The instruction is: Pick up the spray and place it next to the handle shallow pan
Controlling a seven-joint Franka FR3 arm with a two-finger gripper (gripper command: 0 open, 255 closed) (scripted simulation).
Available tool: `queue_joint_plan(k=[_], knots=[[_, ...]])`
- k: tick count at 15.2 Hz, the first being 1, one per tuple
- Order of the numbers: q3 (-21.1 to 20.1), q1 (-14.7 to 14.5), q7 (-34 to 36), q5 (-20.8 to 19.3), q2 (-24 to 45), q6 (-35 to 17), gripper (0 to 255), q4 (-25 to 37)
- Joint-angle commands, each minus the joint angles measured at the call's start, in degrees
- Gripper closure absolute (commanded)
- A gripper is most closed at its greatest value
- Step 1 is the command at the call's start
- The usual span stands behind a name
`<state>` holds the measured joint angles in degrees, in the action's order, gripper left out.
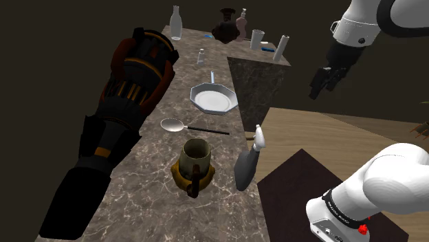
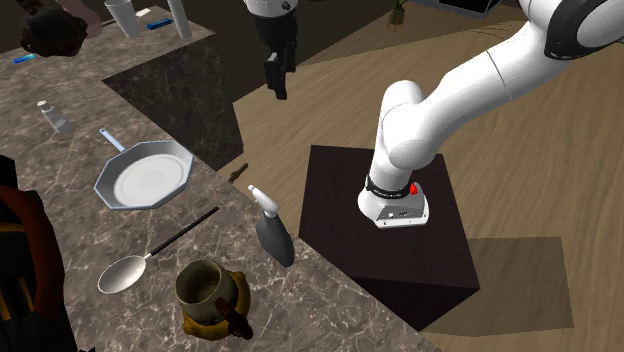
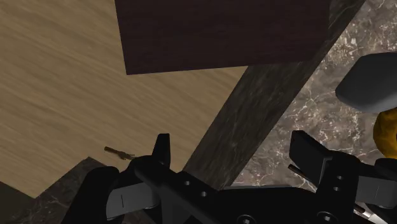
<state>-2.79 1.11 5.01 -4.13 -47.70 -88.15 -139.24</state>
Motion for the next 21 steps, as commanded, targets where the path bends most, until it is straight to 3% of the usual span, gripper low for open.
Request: queue_joint_plan(k=[1,10,21], knots=[[0.00,0.00,0.00,0.00,0.00,0.00,0,0.00],[-7.15,-0.86,16.81,13.57,10.30,-2.70,0,-2.24],[-14.19,-3.06,33.63,30.42,28.58,-11.70,0,-0.04]])
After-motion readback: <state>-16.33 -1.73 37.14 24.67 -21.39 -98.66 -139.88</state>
